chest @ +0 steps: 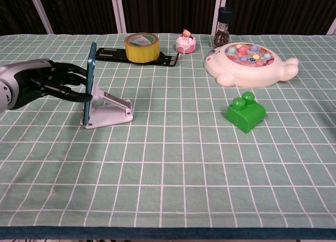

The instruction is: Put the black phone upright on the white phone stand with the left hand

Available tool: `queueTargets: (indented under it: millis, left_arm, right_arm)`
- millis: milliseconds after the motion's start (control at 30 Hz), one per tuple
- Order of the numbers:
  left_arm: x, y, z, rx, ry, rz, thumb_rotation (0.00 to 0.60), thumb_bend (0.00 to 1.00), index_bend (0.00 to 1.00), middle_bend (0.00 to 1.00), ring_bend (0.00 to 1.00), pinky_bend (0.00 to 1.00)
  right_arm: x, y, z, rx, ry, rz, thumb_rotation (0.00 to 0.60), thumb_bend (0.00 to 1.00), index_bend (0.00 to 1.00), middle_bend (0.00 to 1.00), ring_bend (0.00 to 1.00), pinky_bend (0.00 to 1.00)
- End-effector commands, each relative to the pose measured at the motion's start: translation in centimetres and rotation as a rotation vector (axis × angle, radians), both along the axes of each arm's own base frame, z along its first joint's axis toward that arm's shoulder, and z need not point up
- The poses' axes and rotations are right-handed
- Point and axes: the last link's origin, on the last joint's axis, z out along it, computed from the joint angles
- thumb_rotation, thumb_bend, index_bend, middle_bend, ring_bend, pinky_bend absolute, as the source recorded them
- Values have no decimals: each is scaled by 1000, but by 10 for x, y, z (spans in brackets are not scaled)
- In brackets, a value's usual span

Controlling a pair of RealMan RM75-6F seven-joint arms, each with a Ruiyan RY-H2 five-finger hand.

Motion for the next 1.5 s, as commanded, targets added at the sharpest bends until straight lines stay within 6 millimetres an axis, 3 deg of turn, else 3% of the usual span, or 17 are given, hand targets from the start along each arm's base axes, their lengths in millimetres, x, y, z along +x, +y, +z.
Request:
queueTargets:
  millis: [33,300,733,1133,1367,1500]
  left_arm:
    - [0,0,0,-1,1,0,600,322,213,189,5,0]
    - [-2,-1,1,-22,25,-14,600,273,31,4,0,0]
    - [-6,-8,11,-20,82,-57,600,226,0,0,0,0]
    - [-37,-39,69,179,398,-208,600,202,0,0,0,0]
    - [-75,-82,114,339,719,-340,600,185,0,0,0,0]
    - [-88,-99,125,391,818,-357,600,170,0,0,0,0]
  right_arm:
    - [0,0,0,0,0,0,600,280,161,0,0,134]
    - [0,0,0,0,0,0,600,280,161,0,0,134]
    - [0,0,0,-1,0,0,600,280,161,0,0,134]
    - [0,0,0,-3,1,1,600,280,161,0,0,134]
    - [1,1,0,-6,5,2,600,281,161,0,0,134]
    - [1,1,0,-6,5,2,600,281,162,0,0,134]
